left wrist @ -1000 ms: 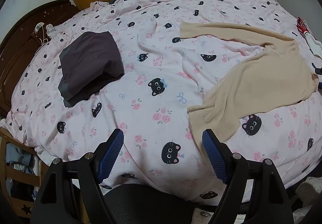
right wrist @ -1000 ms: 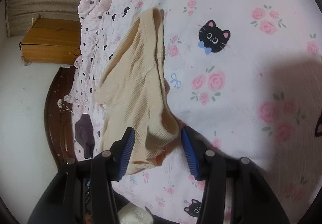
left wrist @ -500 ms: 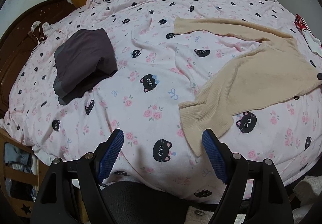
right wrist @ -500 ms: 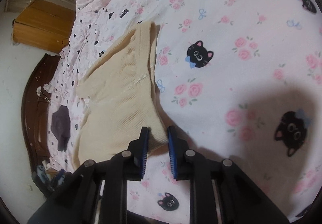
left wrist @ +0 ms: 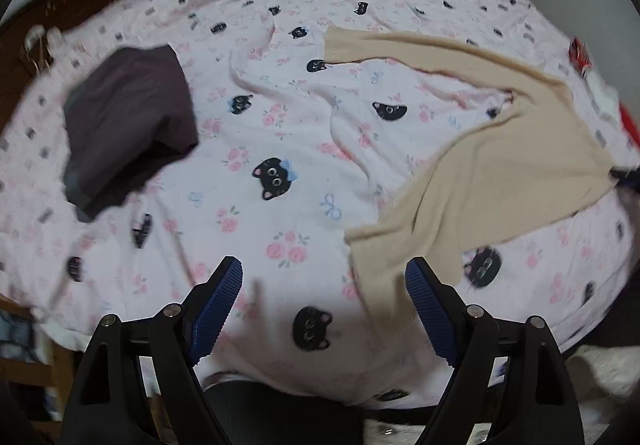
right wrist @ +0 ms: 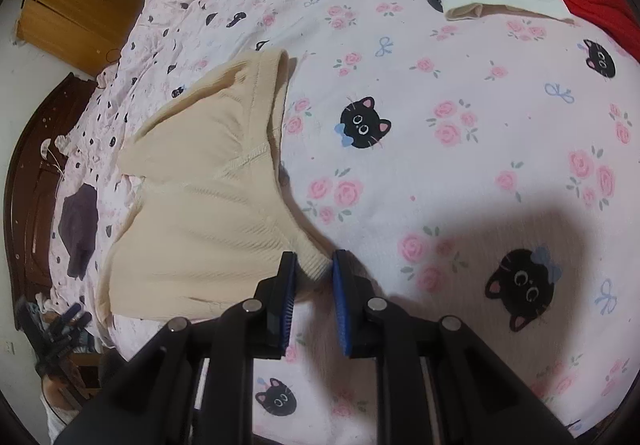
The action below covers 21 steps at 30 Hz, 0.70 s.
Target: Fold clothes
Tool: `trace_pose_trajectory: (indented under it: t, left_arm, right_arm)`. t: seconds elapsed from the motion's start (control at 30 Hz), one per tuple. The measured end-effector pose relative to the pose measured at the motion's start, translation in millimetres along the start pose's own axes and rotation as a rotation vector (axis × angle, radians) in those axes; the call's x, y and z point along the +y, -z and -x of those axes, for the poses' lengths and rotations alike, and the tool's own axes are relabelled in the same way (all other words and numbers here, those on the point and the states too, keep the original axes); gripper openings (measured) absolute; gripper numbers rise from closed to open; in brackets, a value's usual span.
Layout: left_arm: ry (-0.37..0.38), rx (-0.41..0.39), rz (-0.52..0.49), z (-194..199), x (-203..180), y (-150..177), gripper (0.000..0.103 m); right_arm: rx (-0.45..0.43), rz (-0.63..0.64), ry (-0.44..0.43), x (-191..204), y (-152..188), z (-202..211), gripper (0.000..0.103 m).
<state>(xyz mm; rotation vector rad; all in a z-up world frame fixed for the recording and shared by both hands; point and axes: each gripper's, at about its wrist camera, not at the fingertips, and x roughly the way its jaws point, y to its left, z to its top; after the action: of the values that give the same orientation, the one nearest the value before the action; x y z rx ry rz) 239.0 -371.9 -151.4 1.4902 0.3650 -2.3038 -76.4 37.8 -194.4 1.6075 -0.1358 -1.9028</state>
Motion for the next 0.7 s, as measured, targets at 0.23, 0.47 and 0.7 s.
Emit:
trace_pose_trajectory:
  t: [0.23,0.47,0.7]
  left_arm:
    - [0.29,0.119,0.204,-30.8,41.5,-17.4,0.08]
    - [0.359,0.145,0.172,-37.5,39.0,-26.2,0.052]
    - [0.337,0.198,0.096,-46.1,33.9,-34.2,0.04]
  right_arm:
    - [0.006,-0.001,-0.004,-4.3,0.1,-3.2,0.017]
    - [0.008,0.012,0.01,-2.0,-0.8,-5.6,0.017]
    - [0.008,0.014,0.01,-2.5,-1.1,-5.6,0.017]
